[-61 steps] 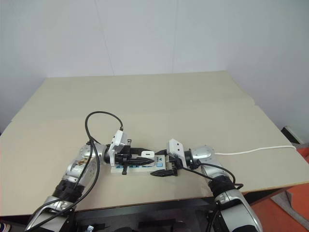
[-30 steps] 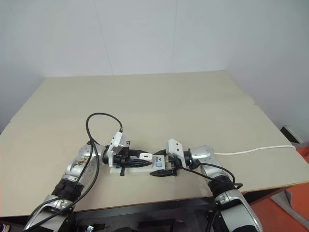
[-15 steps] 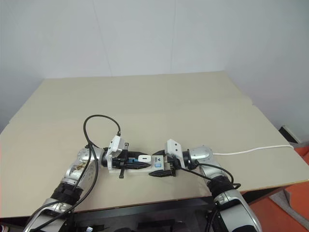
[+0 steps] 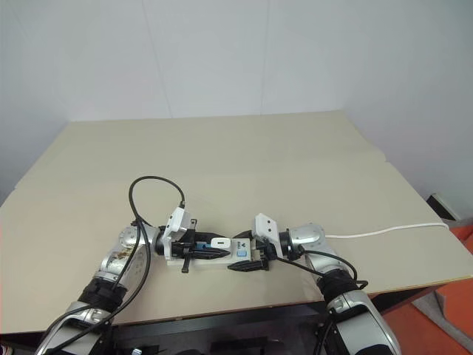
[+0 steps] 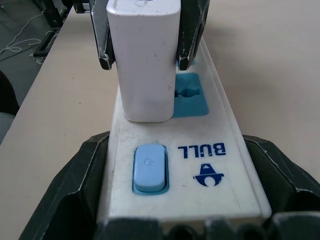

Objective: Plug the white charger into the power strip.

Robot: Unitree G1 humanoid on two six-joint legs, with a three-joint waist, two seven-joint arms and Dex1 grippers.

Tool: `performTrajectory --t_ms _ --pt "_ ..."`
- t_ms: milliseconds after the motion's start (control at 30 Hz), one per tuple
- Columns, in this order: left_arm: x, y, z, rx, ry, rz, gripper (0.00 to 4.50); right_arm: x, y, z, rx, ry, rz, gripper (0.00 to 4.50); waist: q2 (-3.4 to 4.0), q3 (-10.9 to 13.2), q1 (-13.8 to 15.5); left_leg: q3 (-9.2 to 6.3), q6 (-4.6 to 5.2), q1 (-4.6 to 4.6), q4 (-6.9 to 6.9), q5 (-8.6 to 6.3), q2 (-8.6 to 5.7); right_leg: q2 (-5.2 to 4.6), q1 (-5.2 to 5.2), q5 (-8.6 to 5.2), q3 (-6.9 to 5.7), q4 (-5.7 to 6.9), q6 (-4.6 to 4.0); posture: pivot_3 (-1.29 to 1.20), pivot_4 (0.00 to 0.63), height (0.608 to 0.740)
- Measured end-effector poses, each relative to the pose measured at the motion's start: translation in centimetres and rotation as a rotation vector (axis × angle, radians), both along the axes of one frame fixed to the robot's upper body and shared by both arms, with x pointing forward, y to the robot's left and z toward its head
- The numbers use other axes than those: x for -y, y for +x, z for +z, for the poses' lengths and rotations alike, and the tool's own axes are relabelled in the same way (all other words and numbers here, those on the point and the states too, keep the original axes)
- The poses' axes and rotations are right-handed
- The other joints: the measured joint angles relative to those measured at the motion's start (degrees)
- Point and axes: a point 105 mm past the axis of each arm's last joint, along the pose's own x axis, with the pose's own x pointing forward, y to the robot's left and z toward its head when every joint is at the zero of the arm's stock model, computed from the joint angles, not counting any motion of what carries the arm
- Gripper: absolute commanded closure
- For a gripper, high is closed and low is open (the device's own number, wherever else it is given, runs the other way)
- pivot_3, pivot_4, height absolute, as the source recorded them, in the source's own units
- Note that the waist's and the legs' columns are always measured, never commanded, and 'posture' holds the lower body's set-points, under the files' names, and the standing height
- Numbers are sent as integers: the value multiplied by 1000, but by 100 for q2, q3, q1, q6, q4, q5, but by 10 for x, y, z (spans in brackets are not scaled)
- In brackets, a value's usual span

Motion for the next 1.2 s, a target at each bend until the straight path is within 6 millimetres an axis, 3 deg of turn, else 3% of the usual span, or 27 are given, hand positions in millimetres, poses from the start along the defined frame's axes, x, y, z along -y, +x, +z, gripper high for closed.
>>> performTrajectory --t_ms 333,1067,1100,1200 --pt "0 0 -5 9 3 -3 3483 1 0 -2 -4 -14 -5 1056 2 -7 9 8 -3 76 -38 -10 0 0 71 -2 3 -33 -2 0 150 740" --pt "-2 -2 -8 6 7 15 3483 0 0 -3 -7 -20 -7 1056 1 -26 11 7 -3 83 -59 -10 4 4 77 4 3 -56 -12 0 150 740" --pt "-2 -2 -8 6 10 14 2766 0 0 -3 -6 -20 -7 1056 1 -26 11 8 -3 83 -59 -10 5 4 77 4 3 -57 -12 0 150 740" --pt "-17 2 -13 12 98 53 1937 1 0 -3 -6 -22 -5 1056 7 -29 16 10 -3 86 -65 -10 7 7 76 5 7 -61 -14 0 150 740"
